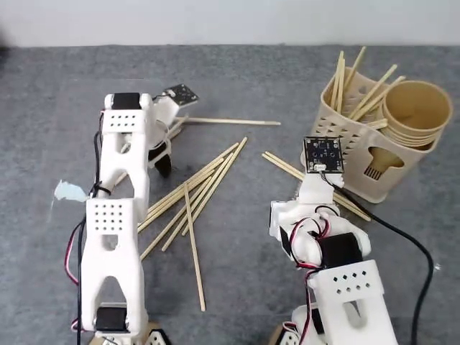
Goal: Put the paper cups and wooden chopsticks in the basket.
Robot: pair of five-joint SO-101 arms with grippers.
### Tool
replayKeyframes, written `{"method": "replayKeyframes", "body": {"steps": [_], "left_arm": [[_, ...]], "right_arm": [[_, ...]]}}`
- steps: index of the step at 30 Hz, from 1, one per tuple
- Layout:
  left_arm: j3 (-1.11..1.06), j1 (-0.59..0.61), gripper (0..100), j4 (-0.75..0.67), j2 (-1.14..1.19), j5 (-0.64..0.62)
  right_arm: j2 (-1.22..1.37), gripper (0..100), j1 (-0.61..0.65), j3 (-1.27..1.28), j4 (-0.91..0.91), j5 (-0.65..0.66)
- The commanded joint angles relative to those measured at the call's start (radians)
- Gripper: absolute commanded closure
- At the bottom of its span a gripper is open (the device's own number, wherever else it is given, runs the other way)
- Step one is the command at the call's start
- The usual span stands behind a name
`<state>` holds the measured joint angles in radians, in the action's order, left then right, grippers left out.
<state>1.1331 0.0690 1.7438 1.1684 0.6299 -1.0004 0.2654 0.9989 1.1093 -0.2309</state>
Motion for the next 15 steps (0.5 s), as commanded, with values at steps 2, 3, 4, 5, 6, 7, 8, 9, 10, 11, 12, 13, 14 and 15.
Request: {"method": "replayKeyframes", "body": {"steps": [2, 3, 4, 5, 6, 7, 8, 9, 10, 11, 12, 13, 14, 15], "left_arm": [[0.153, 0.023, 81, 0.014, 0.055, -0.026], [0.153, 0.025, 81, 0.014, 0.048, -0.026], [0.153, 0.026, 81, 0.014, 0.038, -0.026], [0.153, 0.026, 81, 0.014, 0.026, -0.026], [0.153, 0.029, 81, 0.014, 0.012, -0.026], [0.153, 0.029, 81, 0.014, -0.002, -0.026], [0.153, 0.031, 81, 0.014, -0.015, -0.026], [0.153, 0.032, 80, 0.014, -0.029, -0.026], [0.153, 0.034, 80, 0.014, -0.041, -0.026], [0.153, 0.038, 80, 0.014, -0.051, -0.026], [0.153, 0.041, 80, 0.014, -0.061, -0.026], [0.156, 0.044, 80, 0.012, -0.068, -0.025], [0.157, 0.048, 80, 0.011, -0.074, -0.023], [0.157, 0.051, 80, 0.009, -0.08, -0.023]], "right_arm": [[-0.022, 99.0, 0.002, -0.008, -0.007, -0.012], [-0.022, 99.0, 0.002, -0.008, -0.007, -0.012], [-0.022, 99.0, 0.002, -0.008, -0.008, -0.012], [-0.022, 99.0, 0.002, -0.008, -0.01, -0.012], [-0.022, 99.0, 0.002, -0.008, -0.012, -0.012], [-0.022, 99.0, 0.002, -0.008, -0.012, -0.012], [-0.022, 99.0, 0.002, -0.008, -0.012, -0.012], [-0.022, 99.0, 0.002, -0.008, -0.012, -0.012], [-0.022, 99.0, 0.002, -0.008, -0.013, -0.012], [-0.022, 99.0, 0.002, -0.008, -0.013, -0.012], [-0.022, 99.0, 0.002, -0.008, -0.013, -0.012], [-0.022, 99.0, 0.002, -0.008, -0.013, -0.012], [-0.022, 99.0, 0.002, -0.008, -0.013, -0.012], [-0.022, 99.0, 0.002, -0.008, -0.013, -0.012]]}}
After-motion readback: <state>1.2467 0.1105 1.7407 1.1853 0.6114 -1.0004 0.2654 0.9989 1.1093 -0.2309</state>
